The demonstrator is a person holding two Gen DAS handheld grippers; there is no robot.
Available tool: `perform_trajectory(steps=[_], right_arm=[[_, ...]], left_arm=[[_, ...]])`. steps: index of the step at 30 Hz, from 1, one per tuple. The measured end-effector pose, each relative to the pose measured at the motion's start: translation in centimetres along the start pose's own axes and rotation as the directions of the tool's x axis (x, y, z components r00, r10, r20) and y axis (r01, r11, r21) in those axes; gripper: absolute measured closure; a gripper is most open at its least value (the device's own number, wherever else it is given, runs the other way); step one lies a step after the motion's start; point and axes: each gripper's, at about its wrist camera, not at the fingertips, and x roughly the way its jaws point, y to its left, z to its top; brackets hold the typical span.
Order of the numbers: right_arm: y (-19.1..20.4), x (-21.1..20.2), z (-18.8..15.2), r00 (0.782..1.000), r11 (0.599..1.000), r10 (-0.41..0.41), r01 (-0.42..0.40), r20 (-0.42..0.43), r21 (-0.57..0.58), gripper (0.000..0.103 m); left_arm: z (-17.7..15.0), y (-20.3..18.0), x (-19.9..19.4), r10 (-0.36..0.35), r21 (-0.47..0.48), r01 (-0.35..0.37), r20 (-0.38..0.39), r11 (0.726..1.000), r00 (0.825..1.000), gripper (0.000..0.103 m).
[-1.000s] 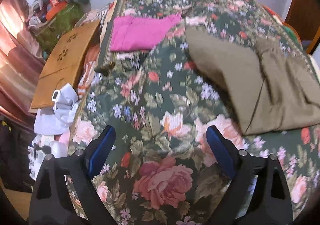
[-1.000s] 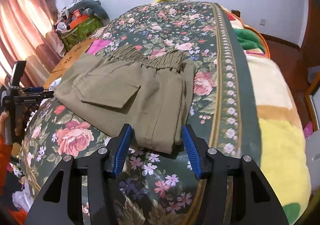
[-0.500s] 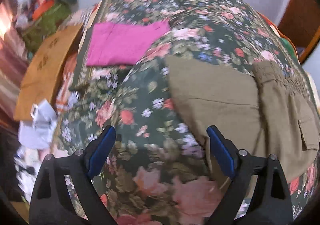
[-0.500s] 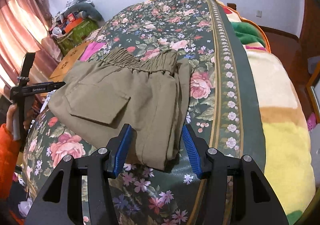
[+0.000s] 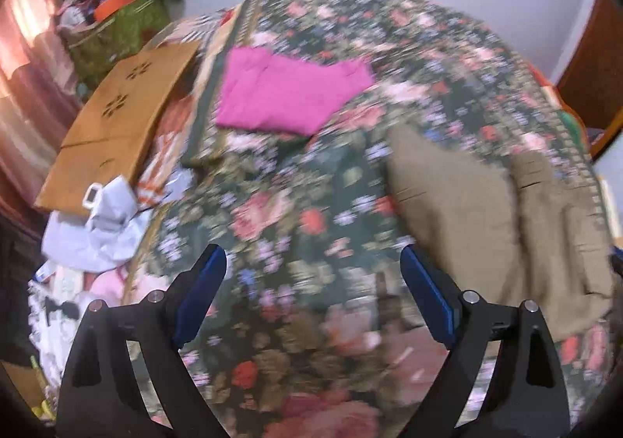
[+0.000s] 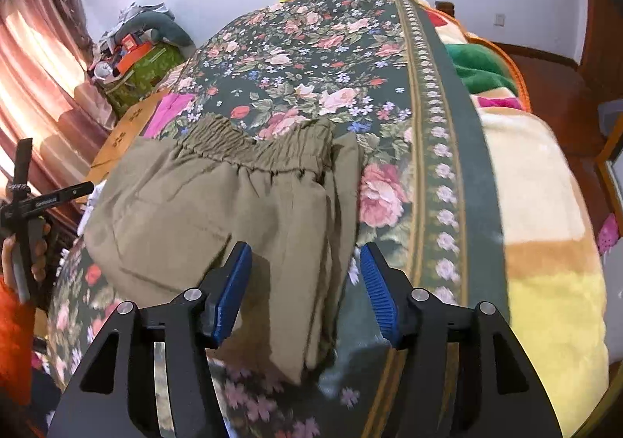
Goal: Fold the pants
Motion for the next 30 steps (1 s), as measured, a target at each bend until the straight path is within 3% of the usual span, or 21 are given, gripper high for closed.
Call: perform_trajectory(steps=[5,9,12,17,20,22,25,30], right_arm=[[-0.7,2.0,1.1,0.999,1.0,0.016,-0.015,-0.05,0.014,0.049],[-1.9,3.5,1.5,0.995,0.998,0.043,-0.038,-0.091,0.056,0.049],[-2.3,4.0,2.0,0.992,0.996,0.065,-0.059,-0.104,0.063,0.049],[-1.8,5.2,2.6,0.989,0.998,0.062,-0.058,-0.134,0.033,0.054],[-1.1,5.6,2.6,0.99,0.999,0.032,-0.033,-0.135,-0.008,0.058],[-1.2,5.6,2.8,0.992,0.999,0.029,-0.031,-0.123,-0.015,0.071],[-1.1,5.4,2.8,0.994,0.999,0.035,-0.039,-0.106,-0.029,0.081],[-0.2,4.5,3.3,0.998,0.996,0.025,-0.03,-0.064,-0.085,0.091]], left_arm=[[0.9,-3.1,0.1,-0.117,0.046,0.117,0.0,0.992,0.993,0.011],[0.9,-4.5,2.3,-0.17,0.043,0.174,-0.077,0.984,0.982,0.011],[0.6,-5.1,4.4,-0.197,0.035,0.205,-0.155,0.978,0.968,0.026],[0.4,-6.4,4.8,-0.237,0.048,0.247,-0.152,0.968,0.959,0.032],[0.7,-7.2,4.8,-0.255,0.065,0.267,-0.151,0.962,0.955,0.05],[1.0,-7.4,4.9,-0.264,0.066,0.276,-0.15,0.959,0.953,0.068],[1.6,-7.7,4.8,-0.257,0.062,0.266,-0.131,0.962,0.958,0.085],[2.1,-8.1,3.7,-0.223,0.077,0.228,-0.066,0.971,0.973,0.096]])
